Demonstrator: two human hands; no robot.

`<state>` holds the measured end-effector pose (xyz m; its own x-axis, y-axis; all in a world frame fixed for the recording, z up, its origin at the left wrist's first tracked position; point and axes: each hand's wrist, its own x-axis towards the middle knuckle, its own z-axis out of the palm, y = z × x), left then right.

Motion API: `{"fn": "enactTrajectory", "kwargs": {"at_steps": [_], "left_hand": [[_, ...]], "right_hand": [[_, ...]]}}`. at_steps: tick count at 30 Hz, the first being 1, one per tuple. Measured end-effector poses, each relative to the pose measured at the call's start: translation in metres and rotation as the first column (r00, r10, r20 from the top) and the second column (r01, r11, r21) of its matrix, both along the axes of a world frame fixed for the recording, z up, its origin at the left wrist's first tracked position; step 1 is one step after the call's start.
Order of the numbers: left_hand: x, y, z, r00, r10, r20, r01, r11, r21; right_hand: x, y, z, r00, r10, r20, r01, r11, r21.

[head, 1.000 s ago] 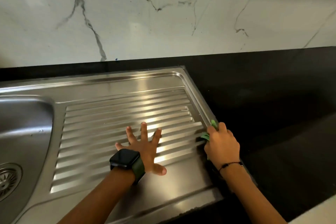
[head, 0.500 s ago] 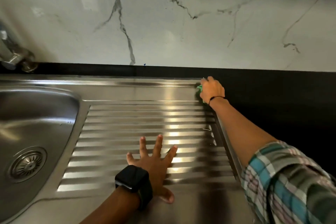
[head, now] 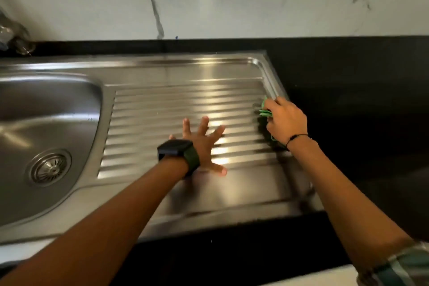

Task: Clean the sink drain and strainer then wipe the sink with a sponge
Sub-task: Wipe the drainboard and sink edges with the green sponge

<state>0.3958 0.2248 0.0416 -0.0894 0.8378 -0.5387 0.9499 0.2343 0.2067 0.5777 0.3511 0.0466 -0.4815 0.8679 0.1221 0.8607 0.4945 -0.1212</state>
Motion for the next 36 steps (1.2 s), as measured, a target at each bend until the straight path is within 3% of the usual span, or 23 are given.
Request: {"fn": "enactTrajectory", "kwargs": {"at_steps": [3,6,9,13,18,22,27,30,36], "left_hand": [[0.003,0.002,0.003,0.987,-0.133,-0.094,0.135,0.991,0.012],[-0.003,-0.012,0.009,0.942,-0.292,-0.164,0.302,0.952,0.04],[-0.026,-0.046,0.009,0.985,-0.173,0.006,0.17,0.977,0.13],[-0.059,-0.1,0.013,0.986,-0.148,0.072,0.134,0.976,0.172],[-0.089,-0.142,0.026,0.981,0.003,0.195,-0.056,0.961,0.269],[-0.115,-0.174,0.032,0.979,0.145,0.144,-0.184,0.93,0.318],[-0.139,-0.213,0.033,0.943,0.306,0.132,-0.333,0.876,0.35],[-0.149,-0.24,0.032,0.88,0.455,0.136,-0.469,0.794,0.387],[-0.167,-0.288,0.027,0.745,0.646,0.166,-0.649,0.644,0.404]], "right_hand": [[-0.014,-0.085,-0.004,0.966,0.213,-0.15,-0.223,0.973,-0.055],[-0.029,-0.136,0.001,0.882,0.438,-0.175,-0.463,0.874,-0.15],[0.004,-0.126,0.014,0.878,0.477,-0.051,-0.477,0.857,-0.196],[0.05,-0.114,0.023,0.957,0.277,0.091,-0.255,0.946,-0.198],[0.001,-0.166,0.021,0.898,0.439,-0.026,-0.426,0.852,-0.306],[-0.079,-0.208,0.014,0.815,0.552,-0.176,-0.578,0.76,-0.298],[-0.171,-0.257,0.007,0.725,0.639,-0.257,-0.689,0.666,-0.285],[-0.168,-0.255,0.012,0.699,0.645,-0.309,-0.715,0.615,-0.333],[-0.131,-0.226,0.026,0.735,0.646,-0.207,-0.652,0.589,-0.478]]}}
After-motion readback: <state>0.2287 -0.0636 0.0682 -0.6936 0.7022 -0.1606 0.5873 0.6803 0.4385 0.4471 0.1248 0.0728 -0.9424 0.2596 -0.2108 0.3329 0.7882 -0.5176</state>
